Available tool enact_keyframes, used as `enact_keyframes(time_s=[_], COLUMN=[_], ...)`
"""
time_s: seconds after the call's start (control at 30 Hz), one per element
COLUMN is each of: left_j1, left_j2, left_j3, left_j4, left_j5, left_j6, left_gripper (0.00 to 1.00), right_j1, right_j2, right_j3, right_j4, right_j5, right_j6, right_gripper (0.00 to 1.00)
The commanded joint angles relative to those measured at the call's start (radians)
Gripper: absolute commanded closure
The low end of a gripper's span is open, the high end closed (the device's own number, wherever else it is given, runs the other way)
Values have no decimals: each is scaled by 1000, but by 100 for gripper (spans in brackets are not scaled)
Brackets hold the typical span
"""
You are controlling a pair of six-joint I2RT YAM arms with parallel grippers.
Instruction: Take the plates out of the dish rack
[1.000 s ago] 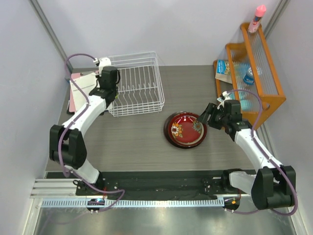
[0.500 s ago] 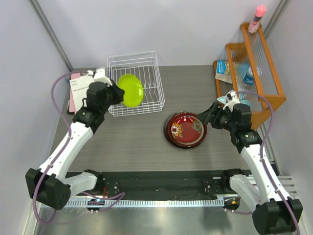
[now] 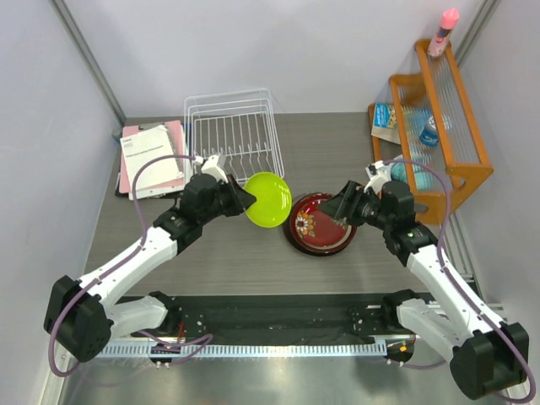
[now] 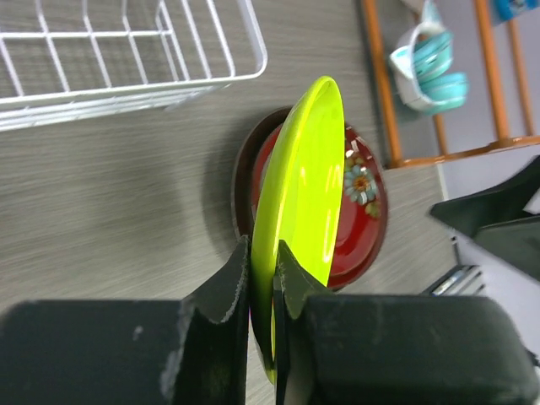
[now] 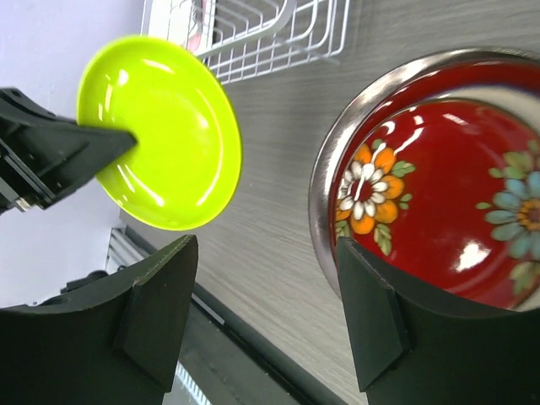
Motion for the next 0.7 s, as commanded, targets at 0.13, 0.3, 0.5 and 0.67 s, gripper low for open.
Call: enact_keyframes(time_s=[0.13,0.3,0.5,0.67], left_j1=[-30,-64,-119,-159], left_j2=[-14,-2,16,55], left_j3=[-4,-30,-57,-54], left_j4=[198,213,265,299], left_j5=[62,61,55,53], left_j6=[-77,-89,-111,-118], left_gripper=[100,100,100,100], right_j1=[82,108,120,130], right_j2=[94,160,232,297], right_j3=[-31,-10,-1,-7], right_j4=[245,277,361,407], right_j5=[-35,-62,-105,-114], right_j6=[72,59,63,75], right_gripper=[27,27,27,33])
